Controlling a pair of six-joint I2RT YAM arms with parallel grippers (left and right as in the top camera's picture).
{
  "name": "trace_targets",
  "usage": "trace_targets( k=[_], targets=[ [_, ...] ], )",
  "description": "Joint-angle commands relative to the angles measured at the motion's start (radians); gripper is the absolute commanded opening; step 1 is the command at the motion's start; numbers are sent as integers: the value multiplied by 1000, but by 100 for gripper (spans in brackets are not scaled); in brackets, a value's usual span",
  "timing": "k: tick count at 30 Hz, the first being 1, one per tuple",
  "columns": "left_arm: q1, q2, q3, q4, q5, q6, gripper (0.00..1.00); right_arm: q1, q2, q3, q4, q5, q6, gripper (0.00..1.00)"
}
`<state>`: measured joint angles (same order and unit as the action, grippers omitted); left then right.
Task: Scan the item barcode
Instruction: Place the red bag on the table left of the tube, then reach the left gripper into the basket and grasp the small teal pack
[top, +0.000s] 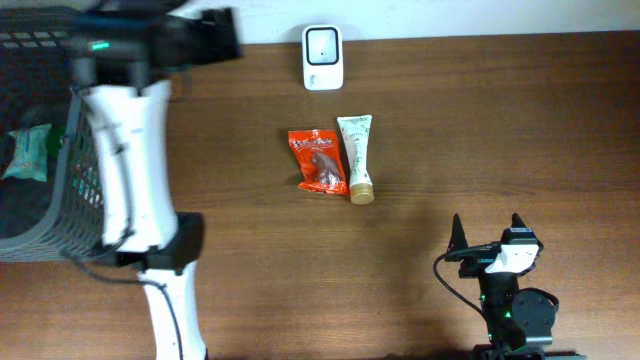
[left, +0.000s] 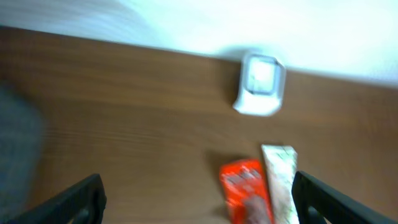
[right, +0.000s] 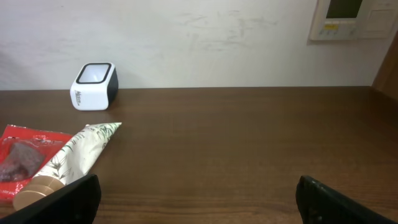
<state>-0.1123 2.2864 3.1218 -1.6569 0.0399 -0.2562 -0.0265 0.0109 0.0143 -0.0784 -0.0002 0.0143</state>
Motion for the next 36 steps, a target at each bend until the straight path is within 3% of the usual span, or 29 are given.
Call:
trace_targets(
  k=[1, 6, 11, 14, 21, 23, 27, 32, 35, 36],
  targets=[
    [195, -122, 13, -11, -14, 14, 98, -7, -7, -9, -3, 5, -3, 98],
    [539, -157, -22, -31, -14, 27, 95, -7, -7, -9, -3, 5, -3, 99],
    [696, -157, -305, -31, -63, 26, 93, -7, -7, -9, -3, 5, -3, 99],
    [744, -157, -554, -1, -62, 26, 95, -7, -7, -9, -3, 5, -3, 99],
    [774, -157, -1097, 249, -57, 35, 84, -7, -7, -9, -3, 5, -3, 98],
    [774, -157, -1192, 340, 43, 126, 84, -7, -7, -9, -3, 5, -3, 98],
    [774, -157, -1304, 449, 76, 169, 84, -7, -7, -9, -3, 5, -3, 99],
    [772, -157, -1426, 567, 105, 183, 72, -7, -7, -9, -3, 5, -3, 98],
    [772, -157, -1497, 645, 103, 183, 55, -7, -7, -9, -3, 5, -3, 99],
    [772, -157, -1506, 663, 103, 183, 43, -7, -7, -9, -3, 5, -3, 98]
  ],
)
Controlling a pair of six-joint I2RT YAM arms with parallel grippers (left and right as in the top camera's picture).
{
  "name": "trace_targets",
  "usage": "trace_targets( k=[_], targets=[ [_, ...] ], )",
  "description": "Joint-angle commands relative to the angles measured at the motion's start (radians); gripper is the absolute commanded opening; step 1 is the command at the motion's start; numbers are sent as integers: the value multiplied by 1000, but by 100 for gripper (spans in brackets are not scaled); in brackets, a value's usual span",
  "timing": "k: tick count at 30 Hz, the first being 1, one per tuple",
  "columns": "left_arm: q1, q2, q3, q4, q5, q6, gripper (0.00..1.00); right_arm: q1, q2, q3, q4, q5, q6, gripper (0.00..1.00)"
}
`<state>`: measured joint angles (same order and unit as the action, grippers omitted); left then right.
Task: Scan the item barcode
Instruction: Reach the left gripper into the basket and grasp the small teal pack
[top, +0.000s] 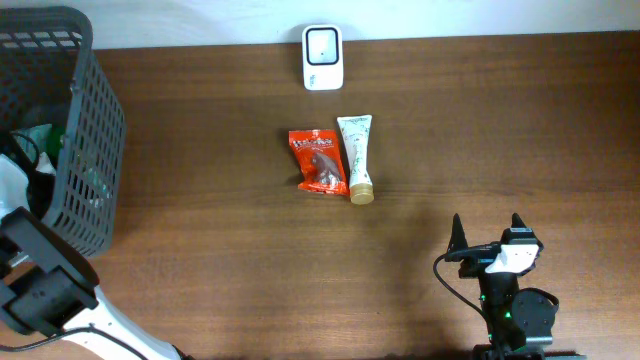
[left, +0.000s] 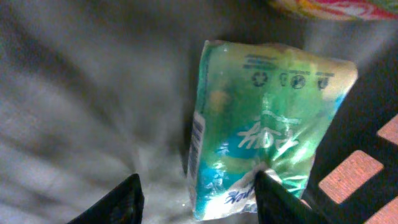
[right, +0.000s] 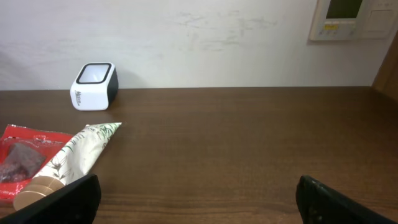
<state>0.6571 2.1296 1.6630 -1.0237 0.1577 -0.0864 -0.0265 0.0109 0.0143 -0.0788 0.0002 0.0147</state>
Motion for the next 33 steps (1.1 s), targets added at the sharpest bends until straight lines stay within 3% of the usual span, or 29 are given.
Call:
trace_targets(
  k=[1, 2, 3, 9, 13, 16, 19, 21, 25, 27, 30, 33],
  targets=[
    [2, 0, -48, 42, -14, 13, 27, -7, -7, -9, -3, 5, -3, 99],
    [2, 0, -45, 47, -15, 13, 6, -7, -7, -9, -3, 5, -3, 99],
    [2, 0, -41, 44, -14, 13, 0, -7, -7, -9, -3, 5, -3, 99],
    [9, -49, 112, -107, 29, -29, 0, -7, -7, -9, -3, 5, -3, 98],
    [50, -155, 283, -238, -40, -163, 0, -7, -7, -9, -3, 5, -3, 99],
    [75, -229, 346, -270, -46, -194, 0, -7, -7, -9, -3, 5, -3, 99],
    [82, -328, 389, -264, -45, -324, 0, -7, -7, -9, -3, 5, -3, 99],
    [79, -402, 395, -226, 38, -348, 0, -7, -7, -9, -3, 5, -3, 98],
    [58, -525, 395, -161, 442, -347, 0, -7, -7, -9, -3, 5, -3, 98],
    [-22, -559, 395, -147, 606, -311, 0, -7, -7, -9, -3, 5, -3, 99],
    [-266, -557, 393, -220, 612, -136, 0, -7, -7, -9, -3, 5, -3, 98],
    [-536, -517, 392, -247, 360, -91, 0, -7, -7, -9, -3, 5, -3, 98]
  ],
)
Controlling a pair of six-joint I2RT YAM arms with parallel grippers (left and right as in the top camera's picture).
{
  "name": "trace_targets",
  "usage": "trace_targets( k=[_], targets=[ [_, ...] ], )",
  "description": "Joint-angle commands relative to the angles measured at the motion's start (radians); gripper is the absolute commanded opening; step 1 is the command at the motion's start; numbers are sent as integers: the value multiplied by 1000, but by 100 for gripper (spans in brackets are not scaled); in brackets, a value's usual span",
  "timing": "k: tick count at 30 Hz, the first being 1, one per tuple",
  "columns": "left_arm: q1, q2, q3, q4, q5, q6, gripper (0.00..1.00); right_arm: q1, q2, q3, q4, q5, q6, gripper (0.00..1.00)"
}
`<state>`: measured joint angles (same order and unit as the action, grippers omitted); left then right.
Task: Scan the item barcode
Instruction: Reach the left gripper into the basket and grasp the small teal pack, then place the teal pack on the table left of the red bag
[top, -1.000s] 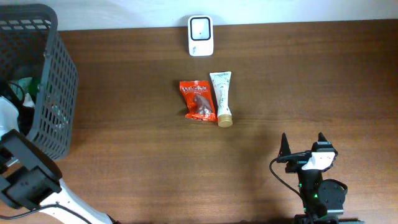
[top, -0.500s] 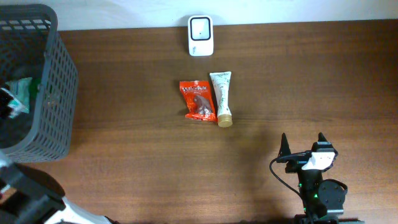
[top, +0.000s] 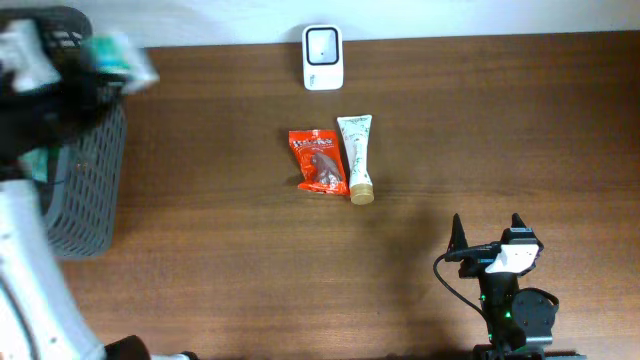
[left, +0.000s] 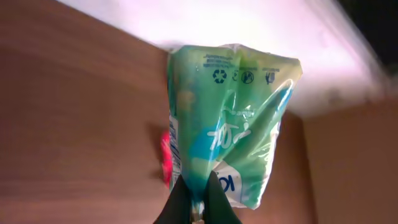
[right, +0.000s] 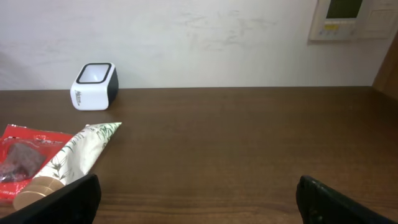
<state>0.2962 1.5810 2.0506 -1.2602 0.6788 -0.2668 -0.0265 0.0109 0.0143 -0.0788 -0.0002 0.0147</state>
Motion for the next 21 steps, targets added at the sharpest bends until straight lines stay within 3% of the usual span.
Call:
trace_targets(
  k=[1, 4, 7, 11, 18, 21],
  targets=[
    [-266, 56, 0, -16, -279, 89, 0, -7, -7, -9, -3, 5, -3, 98],
    [-462, 144, -14, -26, -533, 70, 0, -7, -7, -9, -3, 5, -3, 98],
    [-592, 282, -58, -40, -803, -78, 0, -7, -7, -9, -3, 5, -3, 99],
    [-624, 452, -102, -23, -814, -150, 0, -7, -7, -9, -3, 5, -3, 99],
    [-626, 699, -103, 22, -742, -152, 0, -7, -7, -9, -3, 5, -3, 98],
    [-628, 742, -103, 64, -692, -151, 5, -7, -7, -9, -3, 5, -3, 99]
  ],
)
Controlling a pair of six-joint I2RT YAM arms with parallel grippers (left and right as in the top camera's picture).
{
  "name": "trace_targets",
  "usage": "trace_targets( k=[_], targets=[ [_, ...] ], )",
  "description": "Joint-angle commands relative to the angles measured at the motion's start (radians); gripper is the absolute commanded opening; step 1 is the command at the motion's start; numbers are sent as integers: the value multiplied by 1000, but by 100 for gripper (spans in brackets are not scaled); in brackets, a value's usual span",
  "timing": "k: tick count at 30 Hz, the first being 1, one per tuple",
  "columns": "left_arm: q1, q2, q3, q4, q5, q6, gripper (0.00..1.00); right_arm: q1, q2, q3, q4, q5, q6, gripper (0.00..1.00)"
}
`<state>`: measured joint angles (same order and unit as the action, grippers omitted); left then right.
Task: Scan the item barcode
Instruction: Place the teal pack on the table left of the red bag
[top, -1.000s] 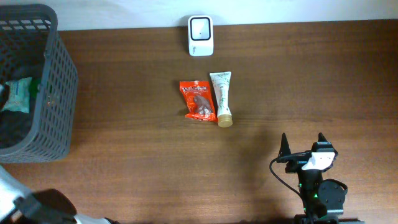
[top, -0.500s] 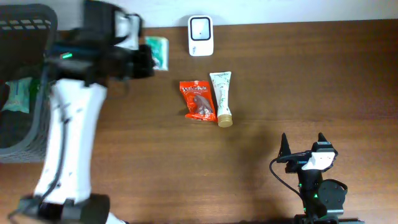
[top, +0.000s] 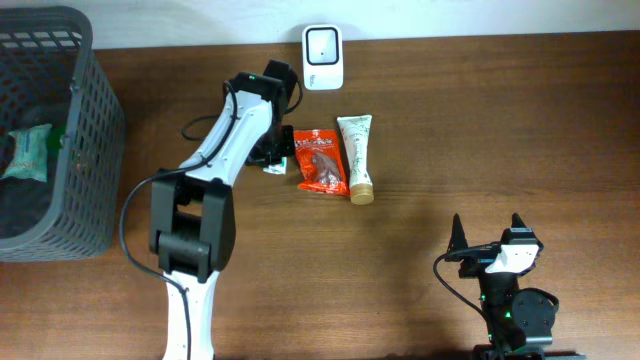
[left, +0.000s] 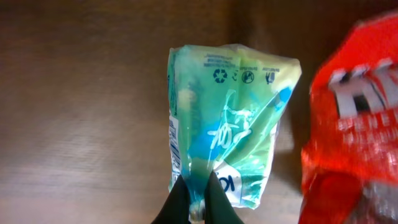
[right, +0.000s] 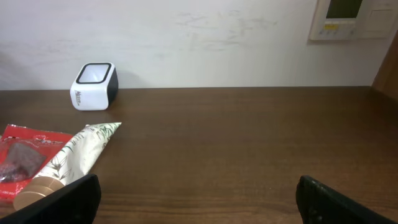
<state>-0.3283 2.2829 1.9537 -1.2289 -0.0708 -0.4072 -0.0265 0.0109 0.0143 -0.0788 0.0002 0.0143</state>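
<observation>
My left gripper (left: 198, 190) is shut on the bottom edge of a green plastic packet (left: 230, 118), which it holds low over the brown table just left of a red snack packet (left: 354, 124). From overhead the left arm's wrist (top: 262, 110) covers most of the green packet (top: 275, 165). The white barcode scanner (top: 322, 45) stands at the table's far edge, beyond them. My right gripper (right: 199, 208) rests open at the near right of the table with nothing between its fingers.
A white tube with a tan cap (top: 356, 155) lies right of the red packet (top: 318, 160). A dark mesh basket (top: 95, 130) stands at the far left with another green packet (top: 25, 150) in it. A wall (right: 205, 37) rises behind the table.
The left gripper, still shut on the green packet, was high up by the basket's far corner. Now it is low at the table's middle, beside the red packet. The right arm is unmoved.
First the left gripper was open above the table by the basket. Then it was open inside the basket around a green packet. Then it was shut on that packet outside the basket, and now holds it beside the red packet near the scanner.
</observation>
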Motion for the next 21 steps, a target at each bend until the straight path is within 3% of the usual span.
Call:
trace_targets(
  k=[1, 3, 5, 6, 11, 15, 18, 21],
  targets=[
    [-7, 42, -6, 57, 92, 1, 7, -7, -7, -9, -3, 5, -3, 99],
    [-16, 40, 11, 76, 109, 60, 24, -7, -7, -9, -3, 5, -3, 99],
    [-16, 39, 64, 43, 108, 100, 82, -7, -7, -9, -3, 5, -3, 99],
    [-10, 39, 118, 4, 107, 117, 93, -7, -7, -9, -3, 5, -3, 99],
    [108, 39, 650, -238, 63, 118, 92, -7, -7, -9, -3, 5, -3, 99],
    [283, 37, 1106, -280, 64, 118, 92, -7, -7, -9, -3, 5, -3, 99],
    [462, -4, 1183, -265, -2, 117, 99, -7, -7, -9, -3, 5, -3, 99],
    [587, -7, 1175, -288, -89, 117, 96, -7, -7, -9, -3, 5, -3, 99]
  ],
)
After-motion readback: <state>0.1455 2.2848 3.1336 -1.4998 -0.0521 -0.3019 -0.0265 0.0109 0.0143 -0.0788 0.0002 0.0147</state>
